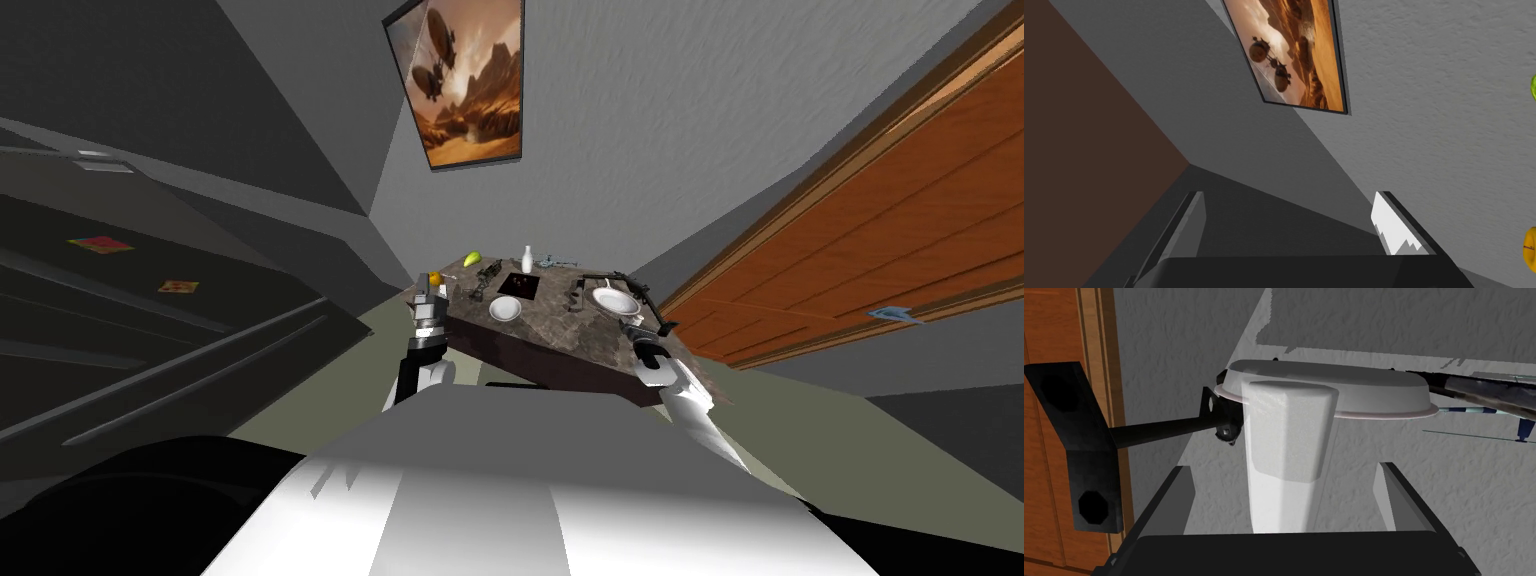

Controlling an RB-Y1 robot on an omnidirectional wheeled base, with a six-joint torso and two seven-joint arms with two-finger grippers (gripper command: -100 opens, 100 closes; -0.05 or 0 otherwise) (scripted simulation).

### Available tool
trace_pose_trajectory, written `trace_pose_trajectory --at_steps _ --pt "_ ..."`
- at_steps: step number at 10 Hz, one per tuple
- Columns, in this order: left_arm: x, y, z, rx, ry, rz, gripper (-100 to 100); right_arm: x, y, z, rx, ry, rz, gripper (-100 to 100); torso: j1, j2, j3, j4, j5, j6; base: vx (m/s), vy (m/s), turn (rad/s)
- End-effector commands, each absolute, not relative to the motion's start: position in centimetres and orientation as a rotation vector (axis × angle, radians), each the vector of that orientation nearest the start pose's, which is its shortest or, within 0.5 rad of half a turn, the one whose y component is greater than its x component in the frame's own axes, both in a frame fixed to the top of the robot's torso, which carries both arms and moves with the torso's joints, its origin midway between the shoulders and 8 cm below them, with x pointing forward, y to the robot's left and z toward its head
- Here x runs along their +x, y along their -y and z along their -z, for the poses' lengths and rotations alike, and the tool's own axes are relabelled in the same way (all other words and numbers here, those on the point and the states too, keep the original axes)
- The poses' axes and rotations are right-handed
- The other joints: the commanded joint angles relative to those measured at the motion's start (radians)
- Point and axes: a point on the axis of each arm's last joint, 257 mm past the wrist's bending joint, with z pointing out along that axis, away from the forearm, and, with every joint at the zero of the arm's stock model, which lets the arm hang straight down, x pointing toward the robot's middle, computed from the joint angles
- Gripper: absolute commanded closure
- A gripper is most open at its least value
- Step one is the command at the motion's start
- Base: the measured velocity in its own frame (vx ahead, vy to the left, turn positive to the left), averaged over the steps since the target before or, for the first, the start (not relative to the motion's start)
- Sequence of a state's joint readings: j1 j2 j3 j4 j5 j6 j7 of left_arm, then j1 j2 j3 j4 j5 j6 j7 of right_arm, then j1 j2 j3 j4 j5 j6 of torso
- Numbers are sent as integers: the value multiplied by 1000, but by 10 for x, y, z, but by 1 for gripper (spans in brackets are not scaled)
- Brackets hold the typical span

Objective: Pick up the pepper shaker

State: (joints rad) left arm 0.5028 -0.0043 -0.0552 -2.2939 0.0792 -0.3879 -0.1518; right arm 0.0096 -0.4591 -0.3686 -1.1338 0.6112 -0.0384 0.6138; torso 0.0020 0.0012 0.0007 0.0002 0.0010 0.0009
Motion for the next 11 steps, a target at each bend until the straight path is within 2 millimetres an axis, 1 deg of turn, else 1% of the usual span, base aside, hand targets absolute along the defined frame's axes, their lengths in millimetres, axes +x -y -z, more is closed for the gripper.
trace_pose_trajectory --at_steps 1,2,4,5,6,7,9,10,11 --pt "361 -271 -7 -736 -681 1248 0 433 627 311 379 -1775 433 -100 0 0 0 0 0 0 9 53 198" --pt "361 -271 -7 -736 -681 1248 0 428 631 315 391 -1782 436 -100 0 0 0 0 0 -1 -8 33 79" --pt "361 -271 -7 -736 -681 1248 0 388 680 316 444 -1775 478 -100 0 1 0 0 0 0 -7 61 205" --pt "361 -271 -7 -736 -681 1248 0 388 681 315 445 -1774 479 -100 1 1 1 0 0 -1 2 60 151" --pt "361 -271 -7 -736 -681 1248 0 367 703 313 472 -1765 499 -100 1 1 1 0 0 0 7 64 138" --pt "361 -271 -7 -736 -681 1248 0 367 703 313 473 -1766 499 -100 1 1 0 0 0 0 12 56 89" --pt "361 -271 -7 -736 -681 1248 0 330 742 304 515 -1747 537 -100 1 0 0 0 0 -1 7 81 237" --pt "361 -271 -7 -736 -681 1248 0 328 744 299 518 -1732 534 -100 3 0 0 0 1 -1 11 44 94" --pt "361 -272 -7 -736 -681 1248 0 309 762 295 543 -1723 554 -100 0 0 0 0 0 0 4 47 178"
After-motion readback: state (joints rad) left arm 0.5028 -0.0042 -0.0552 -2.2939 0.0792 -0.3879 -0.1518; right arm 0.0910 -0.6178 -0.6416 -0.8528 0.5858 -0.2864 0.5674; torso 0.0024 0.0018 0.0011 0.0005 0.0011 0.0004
